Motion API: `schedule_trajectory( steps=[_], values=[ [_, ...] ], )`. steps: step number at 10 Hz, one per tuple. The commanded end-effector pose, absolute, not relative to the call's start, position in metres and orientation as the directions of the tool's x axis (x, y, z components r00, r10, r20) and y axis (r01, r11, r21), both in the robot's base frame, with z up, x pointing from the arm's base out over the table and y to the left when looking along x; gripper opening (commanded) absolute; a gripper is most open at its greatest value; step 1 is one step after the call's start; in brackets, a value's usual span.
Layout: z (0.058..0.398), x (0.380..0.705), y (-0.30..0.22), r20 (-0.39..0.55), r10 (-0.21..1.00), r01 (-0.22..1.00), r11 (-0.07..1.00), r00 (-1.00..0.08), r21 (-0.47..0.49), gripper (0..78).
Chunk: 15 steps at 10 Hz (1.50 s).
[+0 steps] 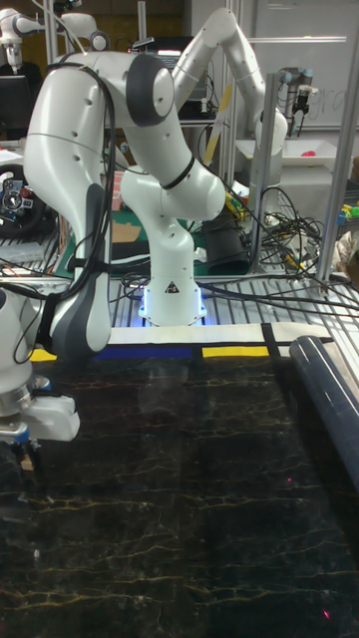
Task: Hold a small block with the gripper and sweep it from left to right on the table
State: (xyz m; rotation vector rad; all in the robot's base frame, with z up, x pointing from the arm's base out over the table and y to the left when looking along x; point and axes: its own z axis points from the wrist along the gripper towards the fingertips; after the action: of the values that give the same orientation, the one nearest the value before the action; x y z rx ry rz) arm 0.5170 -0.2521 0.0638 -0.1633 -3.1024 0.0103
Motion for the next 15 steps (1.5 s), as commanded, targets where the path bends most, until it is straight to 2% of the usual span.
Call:
schedule_trajectory(
  steps=[1,15],
  values=[
    [0.067,0.518,-0.253,0.034,0.052,0.052,0.999,-0.998,0.001,1.1],
    [0.061,0.515,-0.238,0.043,0.000,0.000,1.000,-0.999,0.001,1.1]
  ],
)
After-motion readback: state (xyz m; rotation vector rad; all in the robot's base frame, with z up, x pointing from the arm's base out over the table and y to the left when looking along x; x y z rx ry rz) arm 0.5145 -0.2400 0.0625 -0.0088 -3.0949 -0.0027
